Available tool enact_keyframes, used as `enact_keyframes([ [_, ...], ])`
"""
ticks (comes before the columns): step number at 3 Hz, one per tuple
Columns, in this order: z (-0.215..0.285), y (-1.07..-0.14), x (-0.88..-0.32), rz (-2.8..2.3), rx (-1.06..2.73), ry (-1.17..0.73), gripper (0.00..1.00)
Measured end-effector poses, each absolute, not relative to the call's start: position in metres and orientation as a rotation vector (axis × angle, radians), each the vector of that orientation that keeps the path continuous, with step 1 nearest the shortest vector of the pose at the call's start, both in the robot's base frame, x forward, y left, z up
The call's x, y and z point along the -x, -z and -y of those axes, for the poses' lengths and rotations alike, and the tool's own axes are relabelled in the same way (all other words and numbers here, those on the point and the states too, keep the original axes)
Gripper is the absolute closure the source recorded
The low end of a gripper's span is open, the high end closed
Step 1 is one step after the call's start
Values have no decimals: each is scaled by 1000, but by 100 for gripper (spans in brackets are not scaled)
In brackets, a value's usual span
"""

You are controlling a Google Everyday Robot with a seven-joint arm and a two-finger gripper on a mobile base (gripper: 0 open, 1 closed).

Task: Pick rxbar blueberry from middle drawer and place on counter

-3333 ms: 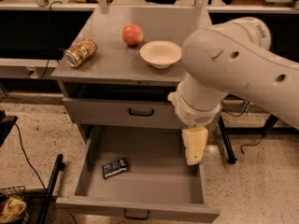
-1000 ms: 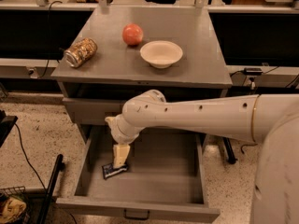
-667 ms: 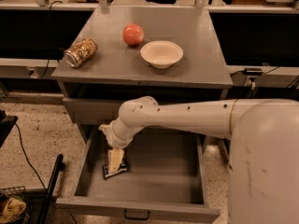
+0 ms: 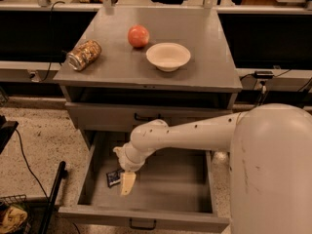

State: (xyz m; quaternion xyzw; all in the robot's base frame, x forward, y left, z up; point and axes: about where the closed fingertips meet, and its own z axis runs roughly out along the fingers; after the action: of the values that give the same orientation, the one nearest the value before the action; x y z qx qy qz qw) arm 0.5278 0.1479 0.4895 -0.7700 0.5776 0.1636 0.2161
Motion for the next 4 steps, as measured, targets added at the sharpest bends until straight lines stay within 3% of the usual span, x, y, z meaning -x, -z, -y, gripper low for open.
enact_keyframes([
  [1, -116, -473, -516, -1732, 2054, -393, 0],
  [4, -112, -462, -513, -1778, 1971, -458, 0],
])
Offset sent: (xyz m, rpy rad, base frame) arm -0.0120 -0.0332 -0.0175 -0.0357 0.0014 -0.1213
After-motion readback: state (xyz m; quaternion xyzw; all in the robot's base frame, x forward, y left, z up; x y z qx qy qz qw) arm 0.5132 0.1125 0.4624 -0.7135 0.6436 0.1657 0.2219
